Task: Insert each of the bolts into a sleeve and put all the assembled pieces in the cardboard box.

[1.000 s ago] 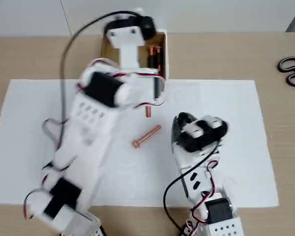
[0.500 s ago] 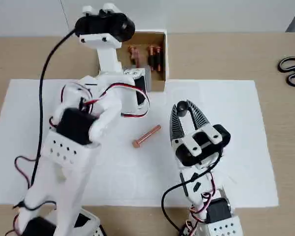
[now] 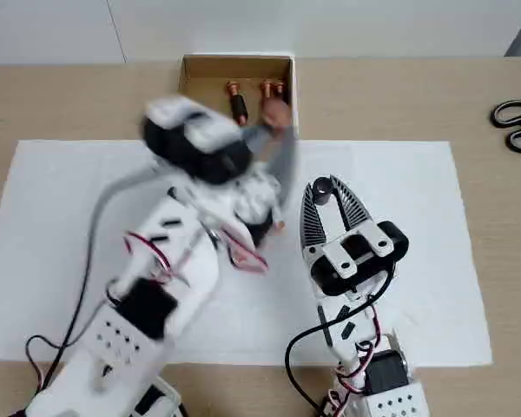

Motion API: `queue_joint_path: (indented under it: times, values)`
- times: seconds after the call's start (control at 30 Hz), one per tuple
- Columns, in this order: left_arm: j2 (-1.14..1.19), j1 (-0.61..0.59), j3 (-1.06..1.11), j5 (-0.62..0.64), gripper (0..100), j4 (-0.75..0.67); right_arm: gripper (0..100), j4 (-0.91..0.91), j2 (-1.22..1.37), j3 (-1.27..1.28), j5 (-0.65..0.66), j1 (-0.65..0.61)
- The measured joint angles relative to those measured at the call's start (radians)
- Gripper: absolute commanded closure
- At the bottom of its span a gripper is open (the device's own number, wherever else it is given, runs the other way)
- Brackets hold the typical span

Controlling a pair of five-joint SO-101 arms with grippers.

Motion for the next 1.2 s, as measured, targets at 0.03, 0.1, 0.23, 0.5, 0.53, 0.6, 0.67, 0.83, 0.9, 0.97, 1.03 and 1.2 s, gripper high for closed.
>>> queue_joint_path:
  times: [0.03,0.1,0.23,0.5,0.53,0.6,0.67,0.83,0.9,0.97,1.03,1.2]
  values:
    - [-0.015,0.029,0.008,-0.034,99,-0.011,99.4,0.026,0.000,0.000,0.000,0.002]
    - [-0.038,0.054,0.014,-0.080,99,-0.023,99.4,0.081,0.000,0.000,0.000,0.002]
    - [-0.055,0.066,0.017,-0.112,99,-0.026,99.4,0.100,0.002,0.000,0.000,0.002]
    - [-0.055,0.097,0.017,-0.117,99,-0.032,99.4,0.008,0.002,0.000,0.000,0.002]
    - [-0.055,0.097,0.017,-0.117,99,-0.032,99.4,-0.025,0.002,0.000,0.000,0.002]
    - [-0.055,0.097,0.017,-0.117,99,-0.032,99.4,-0.052,0.002,0.000,0.000,0.002]
    - [-0.055,0.097,0.017,-0.117,99,-0.032,99.4,-0.063,0.002,0.000,0.000,0.002]
    - [-0.055,0.097,0.017,-0.117,99,-0.043,99.4,-0.117,0.002,0.000,0.000,0.002]
    - [-0.055,0.097,0.017,-0.117,99,-0.080,99.4,-0.144,0.002,0.000,0.000,0.002]
    - [-0.055,0.097,0.017,-0.117,99,-0.127,99.4,-0.160,0.002,0.000,0.000,0.000]
    - [-0.051,0.097,0.017,-0.115,99,-0.155,99.4,-0.160,0.002,0.000,0.000,-0.009]
    - [0.021,0.118,0.018,-0.115,99,-0.169,99.4,-0.160,0.002,0.000,0.003,-0.055]
